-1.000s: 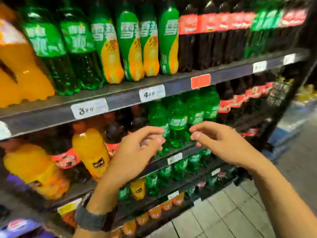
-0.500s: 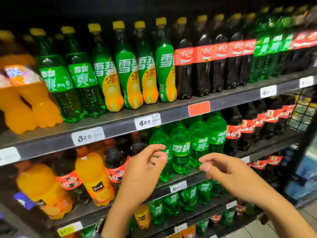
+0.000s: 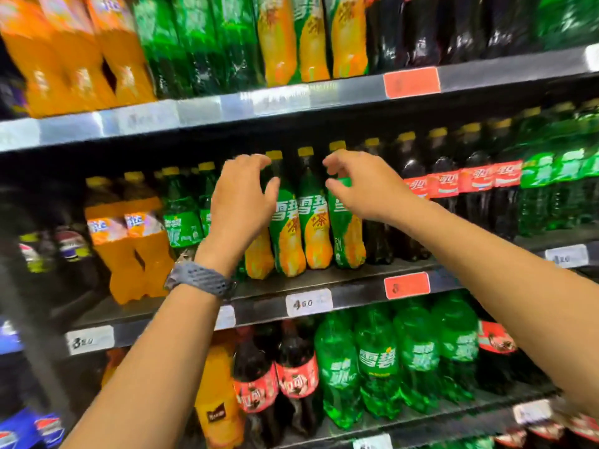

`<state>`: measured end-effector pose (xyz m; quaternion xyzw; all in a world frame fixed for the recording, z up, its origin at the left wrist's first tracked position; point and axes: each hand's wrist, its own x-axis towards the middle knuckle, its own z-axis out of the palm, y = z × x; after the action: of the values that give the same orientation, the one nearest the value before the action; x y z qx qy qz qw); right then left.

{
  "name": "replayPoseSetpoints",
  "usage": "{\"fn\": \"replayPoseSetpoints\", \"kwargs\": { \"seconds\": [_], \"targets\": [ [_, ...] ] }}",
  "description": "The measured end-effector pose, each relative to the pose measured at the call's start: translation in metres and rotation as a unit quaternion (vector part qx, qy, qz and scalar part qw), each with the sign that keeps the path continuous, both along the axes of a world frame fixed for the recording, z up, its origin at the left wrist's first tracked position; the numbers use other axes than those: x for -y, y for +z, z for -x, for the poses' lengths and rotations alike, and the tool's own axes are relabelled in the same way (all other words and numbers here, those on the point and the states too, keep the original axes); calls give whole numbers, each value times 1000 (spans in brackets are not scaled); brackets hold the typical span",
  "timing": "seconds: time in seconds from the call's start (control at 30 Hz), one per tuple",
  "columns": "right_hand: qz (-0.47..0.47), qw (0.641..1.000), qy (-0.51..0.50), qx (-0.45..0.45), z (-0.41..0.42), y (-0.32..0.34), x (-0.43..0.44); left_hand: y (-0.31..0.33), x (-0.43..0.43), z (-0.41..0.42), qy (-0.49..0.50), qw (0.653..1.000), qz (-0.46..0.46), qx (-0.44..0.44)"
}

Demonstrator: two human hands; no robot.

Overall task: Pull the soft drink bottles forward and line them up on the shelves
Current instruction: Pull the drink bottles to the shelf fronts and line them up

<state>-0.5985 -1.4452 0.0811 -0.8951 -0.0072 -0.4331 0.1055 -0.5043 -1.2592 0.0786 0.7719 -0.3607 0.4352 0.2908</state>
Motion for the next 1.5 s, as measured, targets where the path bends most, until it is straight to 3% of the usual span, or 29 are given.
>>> {"fn": "replayPoseSetpoints", "kwargs": {
  "seconds": [0.13,0.23,0.37,0.53,0.8,1.03,1.33,1.5],
  "targets": [
    [113,990,-83,-29,-28,31,4,29,13,-23,125,986,-76,80],
    [154,977,-136,-63,-44,40,0,40,24,-36,155,979,-127,37],
    [111,979,-143,-95,-57,47,-5,43,29,-53,115,980,-161,-32],
    [65,975,-174,-118,-72,49,-8,32,27,-62,118,978,-170,-8],
    [62,953,-213,-207,-84,61,-14,43,23,-71,56,976,-196,-72],
    [38,962,-205,-178,-72,63,-19,47,18,-72,66,969,-207,-118],
    [67,970,-169,-161,-76,51,-6,41,16,-66,55,975,-199,-87],
    [105,981,-160,-26,-59,42,1,18,15,-46,21,994,-102,-13]
  ]
}}
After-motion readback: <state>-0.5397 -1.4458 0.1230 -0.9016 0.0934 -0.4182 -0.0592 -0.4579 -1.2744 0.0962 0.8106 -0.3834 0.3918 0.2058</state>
